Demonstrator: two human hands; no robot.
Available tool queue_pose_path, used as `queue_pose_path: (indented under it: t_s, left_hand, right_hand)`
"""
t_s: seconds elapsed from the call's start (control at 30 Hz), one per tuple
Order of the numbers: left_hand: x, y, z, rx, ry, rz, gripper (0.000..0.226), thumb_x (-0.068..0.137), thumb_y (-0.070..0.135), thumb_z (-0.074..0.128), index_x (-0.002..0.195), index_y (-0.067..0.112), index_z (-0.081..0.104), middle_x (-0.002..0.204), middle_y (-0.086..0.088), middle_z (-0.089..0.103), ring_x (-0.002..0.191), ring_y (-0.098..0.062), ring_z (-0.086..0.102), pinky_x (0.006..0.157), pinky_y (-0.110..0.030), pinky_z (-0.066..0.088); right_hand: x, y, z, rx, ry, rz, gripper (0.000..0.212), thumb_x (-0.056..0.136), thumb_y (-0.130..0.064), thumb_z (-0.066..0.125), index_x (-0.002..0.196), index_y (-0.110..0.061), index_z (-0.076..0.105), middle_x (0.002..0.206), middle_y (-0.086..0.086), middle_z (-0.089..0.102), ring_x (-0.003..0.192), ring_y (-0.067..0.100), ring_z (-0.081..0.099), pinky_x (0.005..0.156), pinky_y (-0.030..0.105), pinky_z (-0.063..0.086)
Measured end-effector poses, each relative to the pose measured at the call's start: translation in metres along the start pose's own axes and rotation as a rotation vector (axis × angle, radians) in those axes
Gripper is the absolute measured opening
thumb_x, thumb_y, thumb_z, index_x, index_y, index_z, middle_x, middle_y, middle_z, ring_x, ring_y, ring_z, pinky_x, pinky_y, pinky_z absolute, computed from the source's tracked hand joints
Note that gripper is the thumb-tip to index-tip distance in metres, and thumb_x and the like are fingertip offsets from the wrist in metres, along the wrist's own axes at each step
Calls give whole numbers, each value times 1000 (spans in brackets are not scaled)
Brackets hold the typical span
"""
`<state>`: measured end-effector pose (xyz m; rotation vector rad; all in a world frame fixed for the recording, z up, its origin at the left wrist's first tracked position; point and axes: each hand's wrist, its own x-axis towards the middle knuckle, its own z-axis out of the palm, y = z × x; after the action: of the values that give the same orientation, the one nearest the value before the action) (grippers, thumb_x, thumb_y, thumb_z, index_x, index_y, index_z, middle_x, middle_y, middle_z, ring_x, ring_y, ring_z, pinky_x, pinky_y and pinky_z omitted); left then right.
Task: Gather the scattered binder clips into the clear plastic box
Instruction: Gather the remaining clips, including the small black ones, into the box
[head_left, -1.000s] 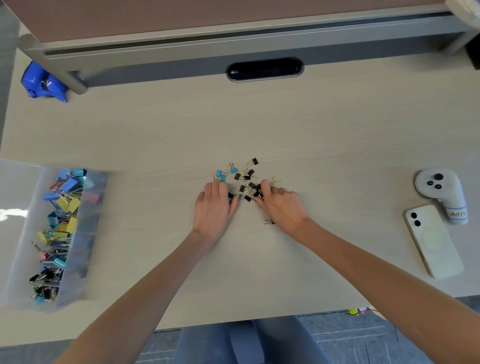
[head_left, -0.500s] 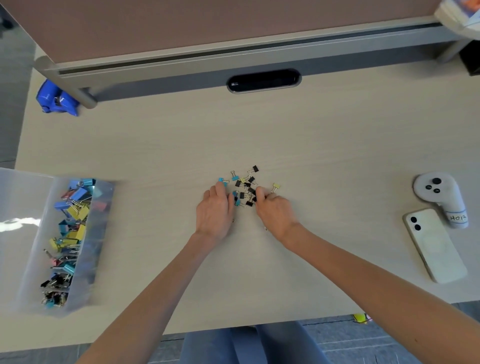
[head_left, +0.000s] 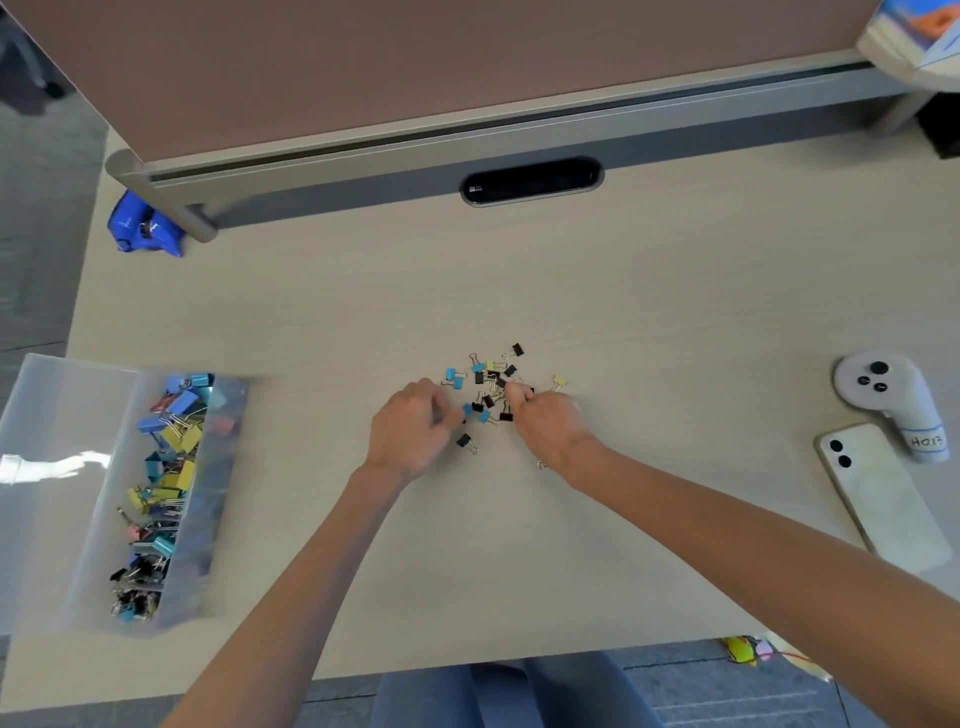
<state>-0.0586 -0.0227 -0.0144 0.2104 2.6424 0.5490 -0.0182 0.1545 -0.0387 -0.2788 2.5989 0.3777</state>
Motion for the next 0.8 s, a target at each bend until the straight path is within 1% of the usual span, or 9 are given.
queue_pose_path:
  t_s: [0.1,0.17,0.23,0.3,0.37,0.47,0.67,0.73,0.8]
  left_hand:
    - [-3,-4,4,176,-90,72,49,79,59,62,103,17,51,107,2,55,101,-20,52,78,-32,40]
    - [-4,-6,8,283,-117,119,60,78,65,60,109,14,48,110,-1,54,104,-22,51,80,-33,42]
    - [-5,-5,13,394,-102,173,60,84,64,54,112,12,46,111,-4,55,103,-24,51,78,-34,43]
    - [-7,-3,18,460,-81,213,52,92,56,47,118,10,44,113,-6,56,103,-24,53,75,-33,42]
    - [-9,1,20,468,-68,225,44,96,47,44,119,9,44,114,-7,57,103,-25,54,73,-32,41]
    - [-8,7,20,412,-79,172,34,98,38,45,111,6,46,109,-9,59,99,-28,56,70,-32,38]
    - [4,11,21,128,-205,-148,29,93,27,51,114,5,53,111,-9,64,101,-29,59,77,-34,45]
    - [4,13,20,96,-205,-162,27,93,22,50,114,5,55,110,-10,64,101,-29,59,77,-33,45]
    - [3,14,18,55,-186,-140,22,92,19,49,109,7,56,104,-8,65,96,-28,59,73,-32,43]
  right_hand:
    - [2,3,4,19,21,-68,32,82,7,46,105,-9,31,62,0,20,50,8,45,39,22,13]
    - [3,7,7,-9,50,-53,38,78,-6,64,89,-14,28,58,1,10,39,8,34,39,17,7]
    - [5,14,14,20,177,-31,62,58,-23,84,80,-16,26,53,1,-4,28,8,26,45,12,-1]
    - [6,18,20,68,228,-57,63,51,-21,84,79,-16,28,44,-1,3,26,7,28,45,13,-2]
    - [1,17,12,41,269,-37,45,55,-7,67,81,-14,31,40,-5,30,28,7,34,39,15,3]
    - [-1,11,16,-25,265,29,28,63,4,31,85,-12,33,48,-4,43,33,8,38,36,17,13]
    - [1,8,24,47,226,31,54,67,13,4,88,-7,49,60,-2,51,41,10,46,33,19,26]
    - [3,8,26,37,258,-15,70,64,18,-11,94,-7,48,72,3,54,48,14,48,37,21,29]
    - [3,11,22,50,258,-86,67,64,20,-5,101,-8,42,89,6,53,57,18,45,43,25,36]
